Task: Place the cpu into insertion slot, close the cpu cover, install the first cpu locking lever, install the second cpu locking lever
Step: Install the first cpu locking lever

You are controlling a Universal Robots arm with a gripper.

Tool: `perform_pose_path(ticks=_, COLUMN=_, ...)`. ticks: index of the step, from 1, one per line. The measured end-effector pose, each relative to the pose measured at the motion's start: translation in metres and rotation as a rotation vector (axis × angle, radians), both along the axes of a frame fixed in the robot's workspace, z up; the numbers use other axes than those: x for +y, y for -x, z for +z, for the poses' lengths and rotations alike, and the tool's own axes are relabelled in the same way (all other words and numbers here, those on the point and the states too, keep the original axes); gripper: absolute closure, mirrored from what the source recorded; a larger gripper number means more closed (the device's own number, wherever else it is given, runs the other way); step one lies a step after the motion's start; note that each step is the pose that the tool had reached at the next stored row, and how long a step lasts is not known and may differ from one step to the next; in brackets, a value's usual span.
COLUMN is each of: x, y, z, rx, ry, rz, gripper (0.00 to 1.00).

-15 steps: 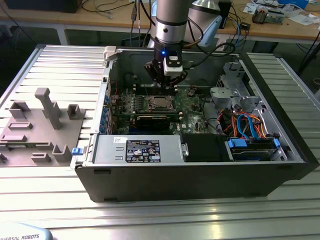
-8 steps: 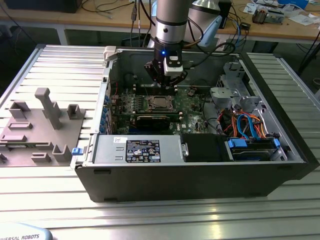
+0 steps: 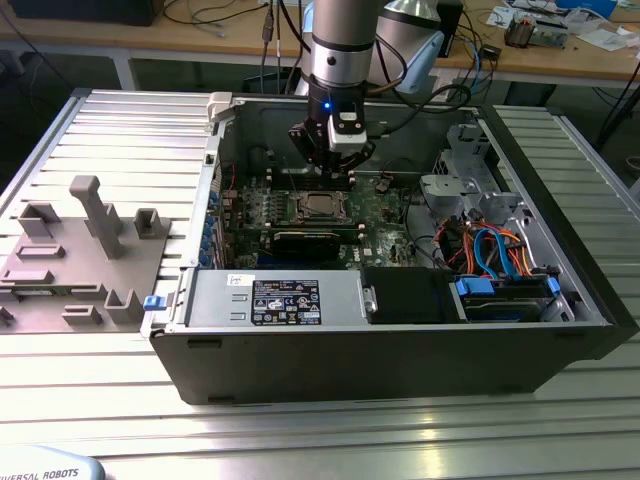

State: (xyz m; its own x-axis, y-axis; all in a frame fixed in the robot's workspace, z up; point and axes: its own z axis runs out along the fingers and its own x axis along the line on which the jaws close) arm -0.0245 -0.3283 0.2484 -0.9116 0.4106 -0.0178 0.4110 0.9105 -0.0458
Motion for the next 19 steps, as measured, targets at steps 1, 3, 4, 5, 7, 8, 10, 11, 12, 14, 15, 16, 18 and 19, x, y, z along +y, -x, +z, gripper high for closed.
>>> perform_pose_path(ticks=1, x=0.0000, y=0.0000, z=0.0000, rx=0.0000, ry=0.0001, rz=0.001, gripper=0.89)
perform_pose_path(ticks=3, x=0.0000, y=0.0000, z=0.0000, rx=0.0000, ry=0.0000, rz=0.004, gripper=0.89)
perform_pose_path(ticks=4, x=0.0000, y=0.0000, z=0.0000, rx=0.0000, ry=0.0000, rz=0.004, gripper=0.89)
perform_pose_path(ticks=5, x=0.0000, y=0.0000, z=0.0000, rx=0.0000, ry=0.0000, rz=0.005, gripper=0.89)
perform_pose_path(ticks=7, x=0.0000, y=0.0000, z=0.0000, rx=0.0000, ry=0.0000, rz=0.007, gripper=0.89)
perform_pose_path(ticks=8, x=0.0000, y=0.0000, z=0.0000, rx=0.0000, ry=0.0000, rz=0.008, gripper=0.89)
perform_pose_path(ticks=10, x=0.0000, y=0.0000, z=0.0000, rx=0.0000, ry=0.0000, rz=0.009, gripper=0.89)
perform_pose_path(ticks=11, x=0.0000, y=0.0000, z=0.0000, rx=0.0000, ry=0.0000, rz=0.010, gripper=0.89)
perform_pose_path(ticks=12, x=0.0000, y=0.0000, z=0.0000, rx=0.0000, ry=0.0000, rz=0.011, gripper=0.89)
perform_pose_path(ticks=14, x=0.0000, y=0.0000, z=0.0000, rx=0.0000, ry=0.0001, rz=0.013, gripper=0.89)
perform_pose_path(ticks=15, x=0.0000, y=0.0000, z=0.0000, rx=0.0000, ry=0.0000, rz=0.013, gripper=0.89)
perform_pose_path(ticks=16, x=0.0000, y=0.0000, z=0.0000, rx=0.0000, ry=0.0001, rz=0.014, gripper=0.89)
perform_pose_path(ticks=18, x=0.0000, y=0.0000, z=0.0000, rx=0.0000, ry=0.0000, rz=0.015, gripper=0.89)
perform_pose_path(ticks=19, x=0.0000, y=0.0000, z=0.0000, rx=-0.0001, ry=0.0001, rz=0.016, gripper=0.89)
